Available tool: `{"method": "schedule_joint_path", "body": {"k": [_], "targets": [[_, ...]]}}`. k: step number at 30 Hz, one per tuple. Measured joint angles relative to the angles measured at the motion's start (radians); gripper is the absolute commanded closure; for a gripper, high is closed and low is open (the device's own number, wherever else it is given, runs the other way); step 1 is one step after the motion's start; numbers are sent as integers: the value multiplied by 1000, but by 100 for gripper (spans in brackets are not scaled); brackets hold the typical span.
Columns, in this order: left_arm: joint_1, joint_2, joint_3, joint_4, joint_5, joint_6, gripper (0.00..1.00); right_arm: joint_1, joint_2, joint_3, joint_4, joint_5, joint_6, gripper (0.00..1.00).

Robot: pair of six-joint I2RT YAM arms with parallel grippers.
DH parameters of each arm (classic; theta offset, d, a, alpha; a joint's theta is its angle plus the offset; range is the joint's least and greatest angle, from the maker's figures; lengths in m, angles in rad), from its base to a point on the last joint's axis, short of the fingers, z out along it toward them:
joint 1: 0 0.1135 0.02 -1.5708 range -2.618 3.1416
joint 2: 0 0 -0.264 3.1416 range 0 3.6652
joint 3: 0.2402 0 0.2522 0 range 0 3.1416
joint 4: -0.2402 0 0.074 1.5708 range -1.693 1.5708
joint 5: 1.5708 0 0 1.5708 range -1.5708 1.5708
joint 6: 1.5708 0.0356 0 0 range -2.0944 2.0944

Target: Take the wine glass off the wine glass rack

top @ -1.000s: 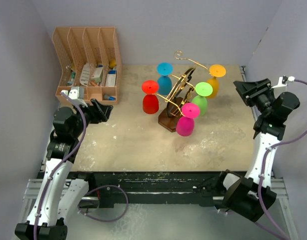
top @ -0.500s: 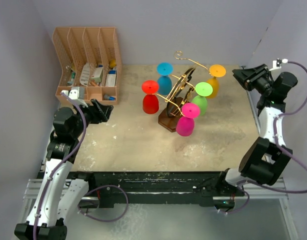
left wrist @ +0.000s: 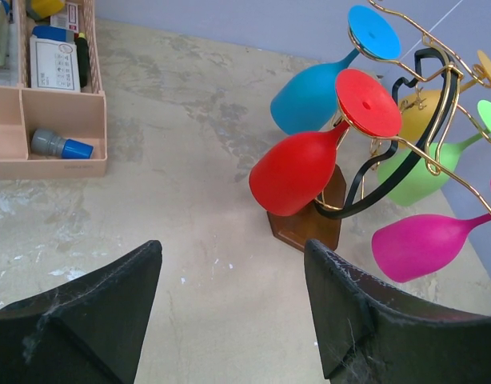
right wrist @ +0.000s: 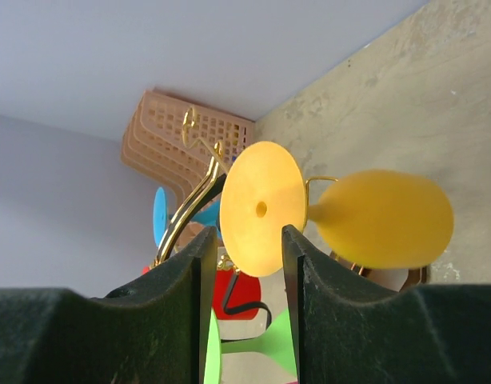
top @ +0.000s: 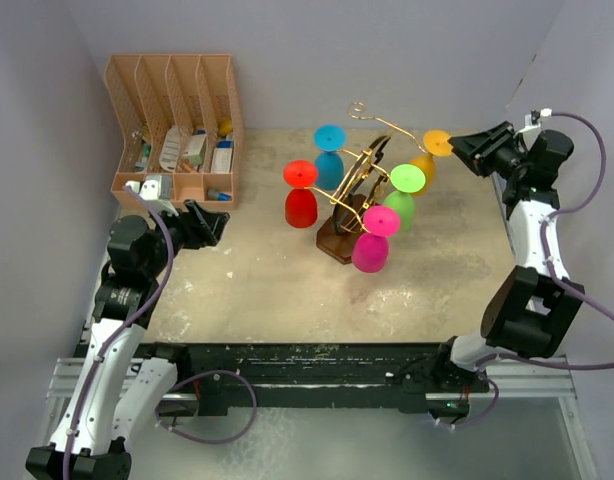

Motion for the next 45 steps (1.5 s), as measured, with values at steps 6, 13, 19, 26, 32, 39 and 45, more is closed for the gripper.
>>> {"method": "schedule_joint_path", "body": {"k": [6, 13, 19, 26, 32, 39, 45], "targets": [[-5, -1, 0, -4, -2, 2, 25, -1, -27, 0, -40, 37, -35, 59], [-6, -1, 0, -9, -2, 6, 25, -1, -47, 0, -94, 56, -58, 59], [-8, -1, 0, -9, -2, 6, 25, -1, -80, -15, -111, 57, -65, 59], [-8, -1, 0, -9, -2, 6, 25, -1, -88, -16, -95, 63, -65, 59], [-8, -1, 0, -9, -2, 6, 25, -1, -90, -16, -106, 84, -70, 60], [-8, -1, 0, -9, -2, 6, 25, -1, -123, -37, -139, 116, -86, 61], [-13, -1, 0, -10, -2, 6, 25, -1, -117, -68, -131, 105, -82, 61]]}}
